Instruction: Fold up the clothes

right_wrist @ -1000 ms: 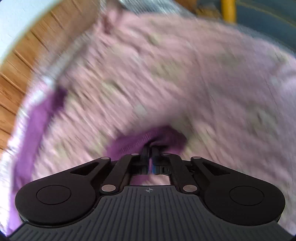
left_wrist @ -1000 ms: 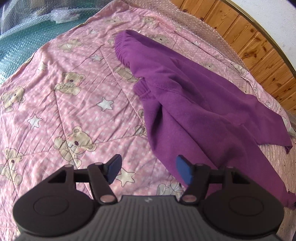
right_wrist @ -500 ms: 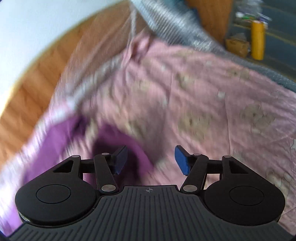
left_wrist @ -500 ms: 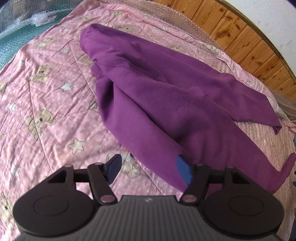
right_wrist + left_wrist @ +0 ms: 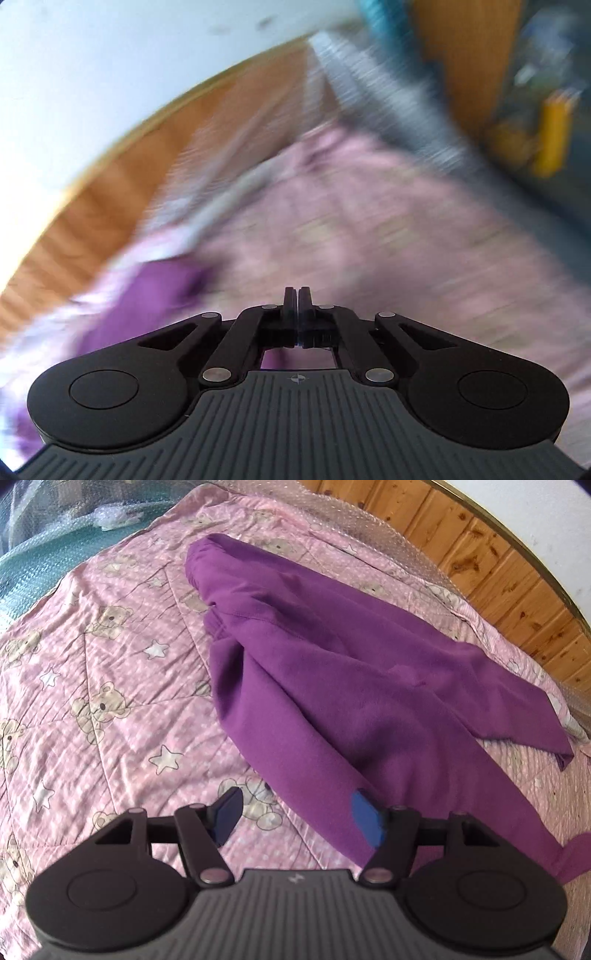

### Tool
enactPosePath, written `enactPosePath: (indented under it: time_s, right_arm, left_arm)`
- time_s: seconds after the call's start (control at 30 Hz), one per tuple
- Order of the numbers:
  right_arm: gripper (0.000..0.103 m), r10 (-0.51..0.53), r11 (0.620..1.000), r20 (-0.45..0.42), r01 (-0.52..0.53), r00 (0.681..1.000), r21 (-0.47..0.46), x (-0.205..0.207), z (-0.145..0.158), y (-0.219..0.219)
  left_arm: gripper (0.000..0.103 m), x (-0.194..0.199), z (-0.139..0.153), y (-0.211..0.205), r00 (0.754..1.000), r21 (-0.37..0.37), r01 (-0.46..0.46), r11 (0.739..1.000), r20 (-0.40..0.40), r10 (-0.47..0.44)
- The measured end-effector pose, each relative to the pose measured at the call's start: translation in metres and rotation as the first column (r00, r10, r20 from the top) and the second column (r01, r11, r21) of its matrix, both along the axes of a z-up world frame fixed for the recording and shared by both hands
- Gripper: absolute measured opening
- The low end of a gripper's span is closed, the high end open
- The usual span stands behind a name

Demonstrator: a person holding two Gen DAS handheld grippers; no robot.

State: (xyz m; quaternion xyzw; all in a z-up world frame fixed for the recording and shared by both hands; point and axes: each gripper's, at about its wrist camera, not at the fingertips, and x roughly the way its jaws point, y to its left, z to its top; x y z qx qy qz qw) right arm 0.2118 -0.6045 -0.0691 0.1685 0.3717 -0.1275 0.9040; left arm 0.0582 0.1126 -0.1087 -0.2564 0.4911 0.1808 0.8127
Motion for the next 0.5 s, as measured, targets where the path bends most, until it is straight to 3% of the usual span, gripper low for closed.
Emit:
enactPosePath:
  time_s: [0.1,0.13,0.17,0.2,0.23,0.27,0.3,0.37,0.43,0.5]
  right_arm:
    - [0.003,-0.096,0.969,-0.238,0.036,0.966,-0.245,0.011,-0.042,-0.023]
    - [0.004,-0.102,0.972,-0.321,0.026,0.942,-0.233,0.013,-0.059,-0.028]
    - [0.009,-0.097,0.979,-0.329,0.030,0.939,-0.203,0.007,-0.064,-0.026]
    - [0.012,-0.072,0.986,-0.284,0.026,0.956,-0.163,-0.002,-0.061,-0.016]
    - [0.024,-0.034,0.993,-0.238,0.006,0.971,-0.119,-0.012,-0.056,0.000]
    - [0.047,-0.004,0.997,-0.212,-0.011,0.977,-0.070,-0.021,-0.054,0.017]
    - [0.054,0.025,0.999,-0.187,-0.030,0.982,-0.022,-0.030,-0.053,0.035]
    - [0.056,0.099,0.995,-0.184,-0.092,0.978,0.042,-0.040,-0.057,0.078]
    - [0.056,0.214,0.977,-0.165,-0.214,0.963,0.014,-0.054,-0.057,0.144]
    - [0.056,0.366,0.929,-0.141,-0.370,0.920,-0.002,-0.067,-0.054,0.218]
  left_arm:
    - [0.066,-0.002,-0.004,0.010,0.999,-0.022,-0.040,0.999,0.000,0.040]
    - [0.066,-0.003,-0.004,0.012,0.999,-0.021,-0.045,0.999,-0.003,0.045]
    - [0.066,-0.004,-0.004,0.014,0.999,-0.018,-0.046,0.999,-0.005,0.046]
    - [0.067,-0.006,-0.004,0.017,0.999,-0.017,-0.050,0.999,-0.004,0.050]
    - [0.068,-0.007,-0.006,0.022,0.998,-0.022,-0.068,0.997,-0.002,0.067]
    - [0.071,-0.008,-0.008,0.028,0.996,-0.031,-0.087,0.996,0.002,0.088]
    - [0.072,-0.009,-0.011,0.038,0.993,-0.056,-0.120,0.991,0.013,0.121]
    - [0.072,-0.014,-0.021,0.059,0.978,-0.113,-0.203,0.973,0.033,0.208]
    - [0.072,-0.020,-0.037,0.082,0.951,-0.183,-0.296,0.938,0.038,0.307]
    - [0.072,-0.026,-0.046,0.100,0.929,-0.239,-0.345,0.907,0.053,0.367]
